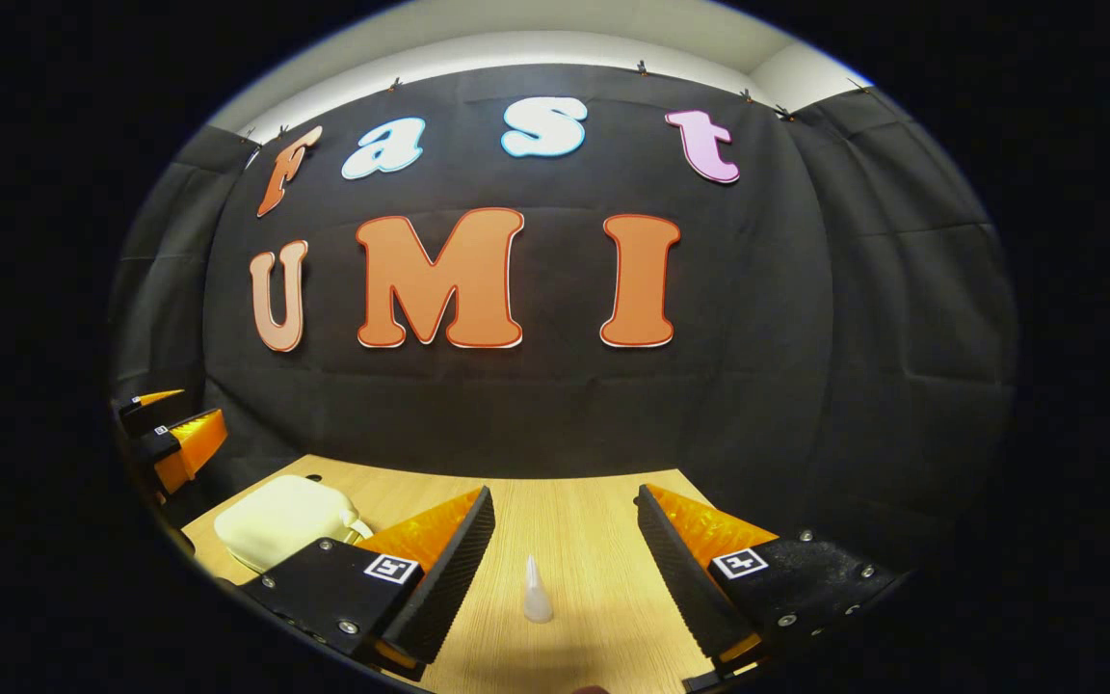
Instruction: First open the suitcase, pack the skin care products into it, and then close the suitcase.
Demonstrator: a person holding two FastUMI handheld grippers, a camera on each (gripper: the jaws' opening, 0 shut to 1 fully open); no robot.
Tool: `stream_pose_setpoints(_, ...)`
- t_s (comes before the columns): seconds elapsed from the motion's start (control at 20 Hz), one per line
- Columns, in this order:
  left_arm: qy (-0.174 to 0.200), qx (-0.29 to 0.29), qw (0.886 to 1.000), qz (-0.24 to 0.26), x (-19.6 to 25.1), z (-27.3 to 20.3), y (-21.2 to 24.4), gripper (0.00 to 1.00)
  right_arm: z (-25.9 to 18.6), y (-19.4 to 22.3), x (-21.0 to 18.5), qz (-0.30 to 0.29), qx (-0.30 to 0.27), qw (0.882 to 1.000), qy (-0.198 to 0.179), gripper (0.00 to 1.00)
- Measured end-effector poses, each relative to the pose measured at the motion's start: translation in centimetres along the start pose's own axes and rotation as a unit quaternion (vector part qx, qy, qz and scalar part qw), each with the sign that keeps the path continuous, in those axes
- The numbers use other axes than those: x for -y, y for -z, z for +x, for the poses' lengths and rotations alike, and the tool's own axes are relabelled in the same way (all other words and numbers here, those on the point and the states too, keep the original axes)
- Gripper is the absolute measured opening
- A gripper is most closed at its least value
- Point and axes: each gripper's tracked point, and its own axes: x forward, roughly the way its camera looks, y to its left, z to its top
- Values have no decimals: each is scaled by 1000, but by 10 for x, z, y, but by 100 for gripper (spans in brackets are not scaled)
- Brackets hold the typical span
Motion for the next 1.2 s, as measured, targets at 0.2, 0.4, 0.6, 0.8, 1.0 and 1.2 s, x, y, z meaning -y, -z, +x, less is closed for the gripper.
stream_pose_setpoints(0.2, 6, 2, 997, 73, 13, -2, 15, 98, 0, 10, 8, 7, -12, 1000, 7, 95)
stream_pose_setpoints(0.4, 38, -15, 989, 141, 42, -4, 49, 99, -1, 22, 18, 15, -25, 999, 19, 95)
stream_pose_setpoints(0.6, 65, -58, 970, 228, 66, -2, 107, 99, -3, 36, 35, 24, -38, 998, 38, 95)
stream_pose_setpoints(0.8, 96, -109, 944, 296, 85, 1, 163, 99, -8, 53, 58, 31, -57, 996, 61, 95)
stream_pose_setpoints(1.0, 95, -132, 915, 369, 85, 9, 195, 99, -15, 71, 84, 47, -76, 992, 91, 95)
stream_pose_setpoints(1.2, 107, -142, 883, 435, 93, 29, 222, 99, -22, 84, 101, 56, -94, 988, 109, 95)
